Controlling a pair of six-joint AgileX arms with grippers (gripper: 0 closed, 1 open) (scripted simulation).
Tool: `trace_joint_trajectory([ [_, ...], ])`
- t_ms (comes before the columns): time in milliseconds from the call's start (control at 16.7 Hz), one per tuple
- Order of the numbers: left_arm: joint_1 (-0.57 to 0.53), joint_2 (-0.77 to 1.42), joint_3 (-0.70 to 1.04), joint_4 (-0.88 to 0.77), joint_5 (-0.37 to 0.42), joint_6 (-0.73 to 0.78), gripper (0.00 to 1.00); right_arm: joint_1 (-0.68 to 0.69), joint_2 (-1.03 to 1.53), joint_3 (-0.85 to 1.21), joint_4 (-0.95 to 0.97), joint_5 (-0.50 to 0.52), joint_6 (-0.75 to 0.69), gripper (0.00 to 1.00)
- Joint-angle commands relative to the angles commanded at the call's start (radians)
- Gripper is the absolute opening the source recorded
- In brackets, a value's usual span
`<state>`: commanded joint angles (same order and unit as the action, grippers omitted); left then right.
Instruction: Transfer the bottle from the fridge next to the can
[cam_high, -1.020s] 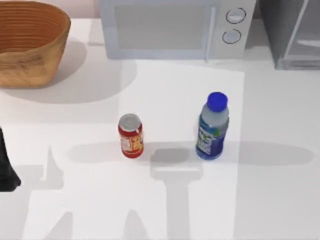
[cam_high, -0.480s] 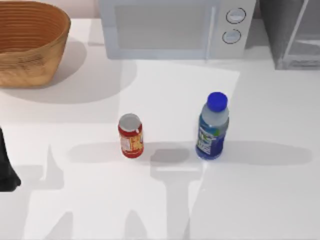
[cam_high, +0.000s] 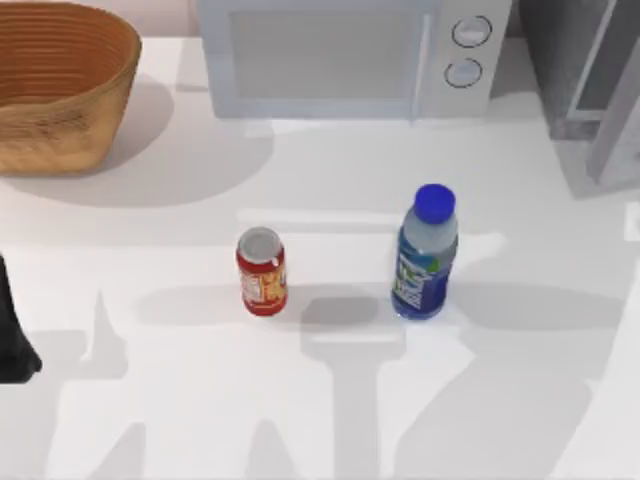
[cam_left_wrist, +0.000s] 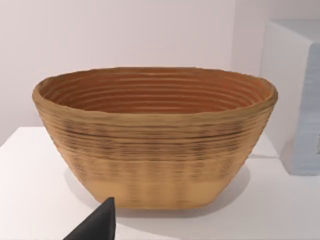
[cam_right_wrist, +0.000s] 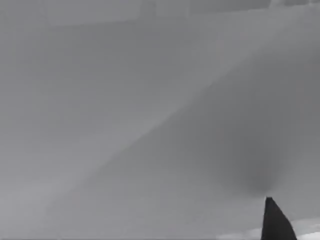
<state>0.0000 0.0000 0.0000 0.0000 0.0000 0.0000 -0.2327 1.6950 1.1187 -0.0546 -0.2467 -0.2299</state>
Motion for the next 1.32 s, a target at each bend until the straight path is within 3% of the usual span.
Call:
trace_joint_trajectory([
  [180, 0.000, 0.000, 0.000, 0.000, 0.000, 0.000, 1.00, 0.146, -0.043, -0.064, 0.072, 0.140, 0.140, 1.00],
  [360, 0.000, 0.000, 0.000, 0.000, 0.000, 0.000, 1.00, 0.202, -0.069, -0.117, 0.110, 0.199, 0.208, 1.00],
  [780, 0.000, 0.000, 0.000, 0.000, 0.000, 0.000, 1.00, 0.188, -0.025, -0.084, 0.096, 0.207, 0.208, 1.00],
  [1320, 0.000, 0.000, 0.000, 0.000, 0.000, 0.000, 1.00, 0.191, 0.280, 0.312, 0.018, 0.213, 0.209, 1.00],
])
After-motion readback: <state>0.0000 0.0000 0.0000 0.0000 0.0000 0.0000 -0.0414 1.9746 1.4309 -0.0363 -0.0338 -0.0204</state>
